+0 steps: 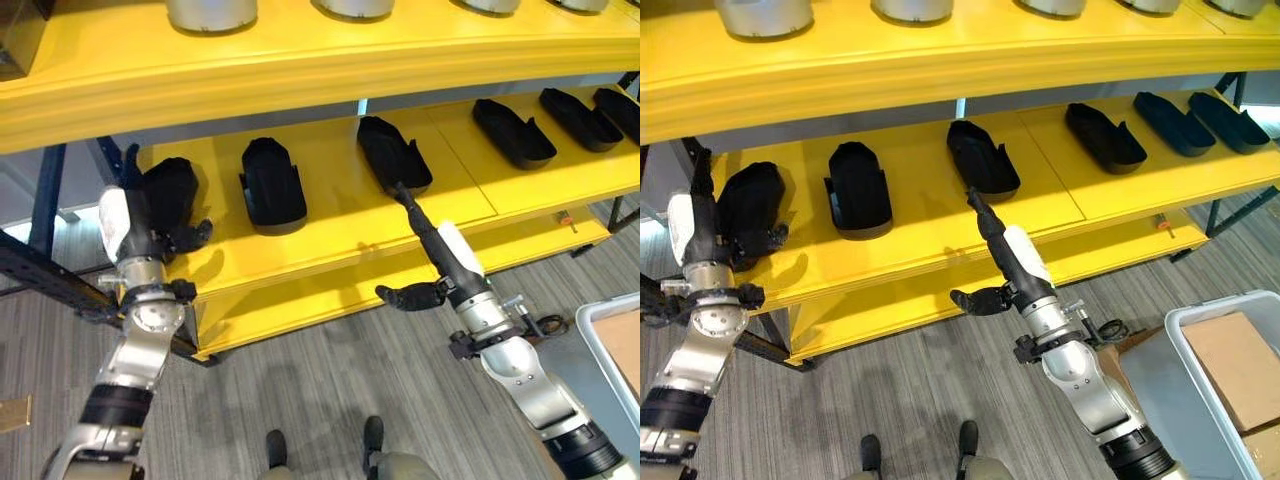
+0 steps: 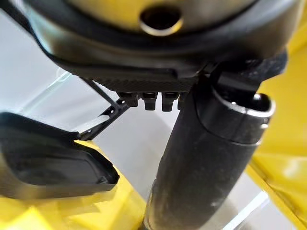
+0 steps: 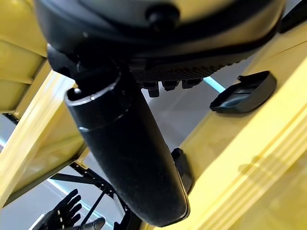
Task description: Move parts from the plastic box to the shelf.
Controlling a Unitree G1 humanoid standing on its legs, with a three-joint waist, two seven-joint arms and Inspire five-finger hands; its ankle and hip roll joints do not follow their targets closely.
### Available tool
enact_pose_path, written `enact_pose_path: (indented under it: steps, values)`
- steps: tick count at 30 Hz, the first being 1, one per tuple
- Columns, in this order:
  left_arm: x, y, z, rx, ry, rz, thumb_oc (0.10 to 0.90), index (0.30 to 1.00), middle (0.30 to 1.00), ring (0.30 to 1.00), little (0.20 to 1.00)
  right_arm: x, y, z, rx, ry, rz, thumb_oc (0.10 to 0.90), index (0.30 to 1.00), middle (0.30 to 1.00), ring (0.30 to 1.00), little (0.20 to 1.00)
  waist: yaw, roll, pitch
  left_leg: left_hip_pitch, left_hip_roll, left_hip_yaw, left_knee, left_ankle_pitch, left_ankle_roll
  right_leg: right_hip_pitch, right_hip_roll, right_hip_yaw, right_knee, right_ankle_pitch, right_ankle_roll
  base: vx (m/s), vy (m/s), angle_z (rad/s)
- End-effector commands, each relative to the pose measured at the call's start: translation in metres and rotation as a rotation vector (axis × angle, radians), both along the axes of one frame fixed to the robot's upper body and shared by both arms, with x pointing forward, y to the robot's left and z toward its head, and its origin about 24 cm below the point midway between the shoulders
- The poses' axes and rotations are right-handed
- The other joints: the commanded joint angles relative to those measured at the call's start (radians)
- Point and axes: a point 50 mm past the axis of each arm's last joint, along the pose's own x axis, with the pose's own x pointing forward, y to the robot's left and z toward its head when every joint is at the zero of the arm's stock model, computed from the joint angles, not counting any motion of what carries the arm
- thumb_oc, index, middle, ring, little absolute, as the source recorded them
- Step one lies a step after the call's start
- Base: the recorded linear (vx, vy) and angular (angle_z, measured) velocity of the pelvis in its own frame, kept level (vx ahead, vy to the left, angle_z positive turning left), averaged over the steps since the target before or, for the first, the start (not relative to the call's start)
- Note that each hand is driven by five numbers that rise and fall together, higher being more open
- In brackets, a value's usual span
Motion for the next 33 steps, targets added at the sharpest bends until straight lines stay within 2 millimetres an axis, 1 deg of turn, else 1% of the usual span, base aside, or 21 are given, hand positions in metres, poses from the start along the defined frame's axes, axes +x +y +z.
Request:
enact_pose_path:
  steps: [1,7,10,11,13,18,23,25,31,33]
  values:
    - [-0.001,0.002,0.031,0.092,-0.140,-0.042,0.900,1.000,1.000,1.000,1.000,-0.004,-0.003,0.028,0.076,-0.143,0.022,0.900,1.000,1.000,1.000,1.000,0.018,0.021,-0.154,0.123,0.070,-0.046,-0.007,-0.099,-0.033,-0.012,-0.113,-0.013,0.040,-0.007,0.120,0.00,0.000,0.00]
    - [-0.018,0.004,0.008,0.093,-0.065,-0.041,0.900,1.000,1.000,1.000,1.000,-0.006,-0.005,0.025,0.076,-0.127,0.016,0.900,1.000,1.000,1.000,1.000,0.029,0.018,-0.151,0.122,0.063,-0.049,-0.007,-0.102,-0.028,-0.007,-0.117,-0.018,0.034,-0.002,0.121,0.00,0.000,0.00]
    - [-0.021,0.004,-0.001,0.073,-0.037,-0.039,0.900,1.000,1.000,1.000,1.000,-0.007,-0.005,0.025,0.080,-0.122,0.017,0.900,1.000,1.000,1.000,1.000,0.032,0.017,-0.146,0.118,0.060,-0.053,-0.007,-0.101,-0.026,-0.009,-0.121,-0.021,0.032,0.003,0.122,0.00,0.000,0.00]
    - [-0.021,0.004,-0.001,0.073,-0.037,-0.039,0.900,1.000,1.000,1.000,1.000,-0.007,-0.005,0.025,0.080,-0.122,0.017,0.900,1.000,1.000,1.000,1.000,0.032,0.017,-0.146,0.118,0.060,-0.053,-0.007,-0.101,-0.026,-0.009,-0.121,-0.021,0.032,0.003,0.122,0.00,0.000,0.00]
    - [-0.022,0.005,-0.008,0.053,-0.015,-0.029,0.900,1.000,1.000,1.000,1.000,-0.007,-0.005,0.024,0.079,-0.119,0.018,0.900,1.000,1.000,1.000,1.000,0.035,0.013,-0.139,0.115,0.058,-0.055,-0.007,-0.101,-0.024,-0.010,-0.123,-0.023,0.031,0.006,0.123,0.00,0.000,0.00]
    - [-0.016,0.004,-0.018,0.027,0.018,-0.013,0.900,1.000,1.000,1.000,1.000,-0.007,-0.005,0.024,0.070,-0.119,0.016,0.900,1.000,1.000,1.000,1.000,0.034,0.008,-0.122,0.110,0.055,-0.057,-0.007,-0.100,-0.021,-0.014,-0.125,-0.021,0.035,0.007,0.122,0.00,0.000,0.00]
    - [-0.016,0.004,-0.018,0.027,0.018,-0.014,0.900,1.000,1.000,1.000,1.000,-0.007,-0.005,0.024,0.070,-0.119,0.016,0.900,1.000,1.000,1.000,1.000,0.035,0.008,-0.122,0.110,0.055,-0.057,-0.007,-0.100,-0.021,-0.014,-0.125,-0.021,0.035,0.007,0.122,0.00,0.000,0.00]
    - [-0.008,0.006,-0.033,-0.033,0.065,0.033,0.900,1.000,1.000,1.000,1.000,-0.007,-0.004,0.025,0.068,-0.121,0.024,0.900,1.000,1.000,1.000,1.000,0.028,0.002,-0.099,0.103,0.053,-0.057,-0.007,-0.096,-0.020,-0.025,-0.125,-0.020,0.038,0.010,0.123,-0.04,0.020,0.00]
    - [0.005,0.012,-0.037,-0.044,0.090,0.098,0.900,1.000,1.000,1.000,1.000,-0.006,-0.003,0.026,0.065,-0.126,0.027,0.900,1.000,1.000,1.000,1.000,0.023,-0.006,-0.076,0.094,0.054,-0.057,-0.007,-0.089,-0.020,-0.039,-0.123,-0.015,0.046,0.009,0.123,0.00,0.001,-0.01]
    - [0.007,0.014,-0.036,-0.046,0.090,0.111,0.900,1.000,1.000,1.000,1.000,-0.005,-0.003,0.026,0.063,-0.126,0.029,0.900,1.000,1.000,1.000,1.000,0.022,-0.008,-0.072,0.091,0.055,-0.057,-0.007,-0.087,-0.020,-0.042,-0.123,-0.015,0.048,0.009,0.124,0.00,0.000,0.00]
